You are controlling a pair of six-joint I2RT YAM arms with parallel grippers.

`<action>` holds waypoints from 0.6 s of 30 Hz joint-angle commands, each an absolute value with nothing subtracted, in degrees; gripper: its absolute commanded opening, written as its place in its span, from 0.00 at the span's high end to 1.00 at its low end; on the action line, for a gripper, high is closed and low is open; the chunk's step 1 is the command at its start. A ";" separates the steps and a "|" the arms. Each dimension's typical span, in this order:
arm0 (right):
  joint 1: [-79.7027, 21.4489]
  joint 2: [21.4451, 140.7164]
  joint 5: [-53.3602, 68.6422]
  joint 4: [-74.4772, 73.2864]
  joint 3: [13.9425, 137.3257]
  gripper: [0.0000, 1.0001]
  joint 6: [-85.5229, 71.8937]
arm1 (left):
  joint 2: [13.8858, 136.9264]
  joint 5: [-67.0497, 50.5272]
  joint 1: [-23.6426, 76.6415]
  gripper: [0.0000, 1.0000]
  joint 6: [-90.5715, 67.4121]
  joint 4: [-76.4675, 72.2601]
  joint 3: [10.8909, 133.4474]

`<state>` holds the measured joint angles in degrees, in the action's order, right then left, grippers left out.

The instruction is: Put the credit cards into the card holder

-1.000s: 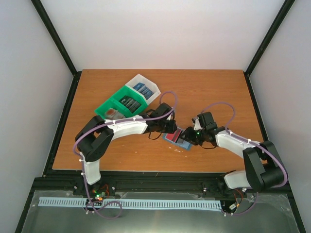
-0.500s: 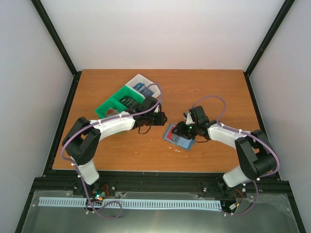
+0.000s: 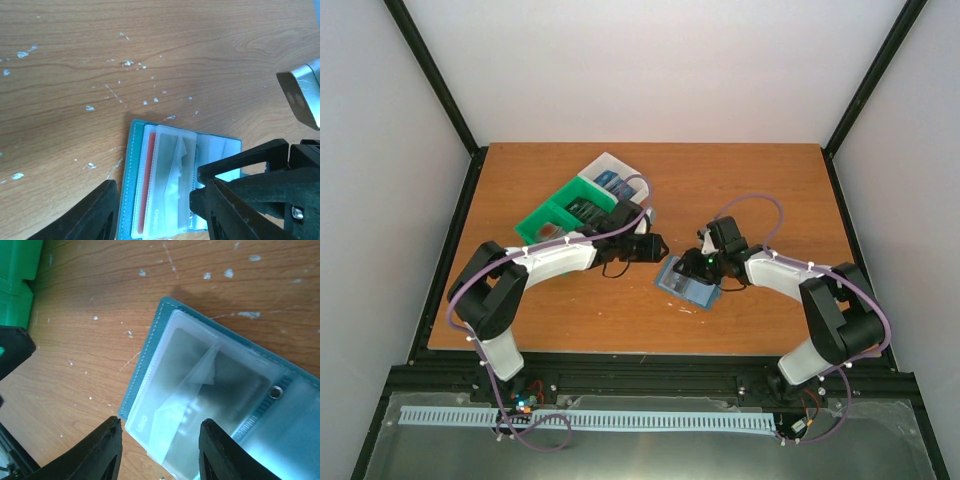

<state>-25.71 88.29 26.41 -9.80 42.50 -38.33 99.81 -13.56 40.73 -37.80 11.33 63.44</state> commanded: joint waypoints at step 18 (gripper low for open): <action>-26.16 80.54 7.05 -24.98 42.36 0.60 -39.69 | 105.48 -35.32 40.10 0.67 -36.16 -2.56 58.42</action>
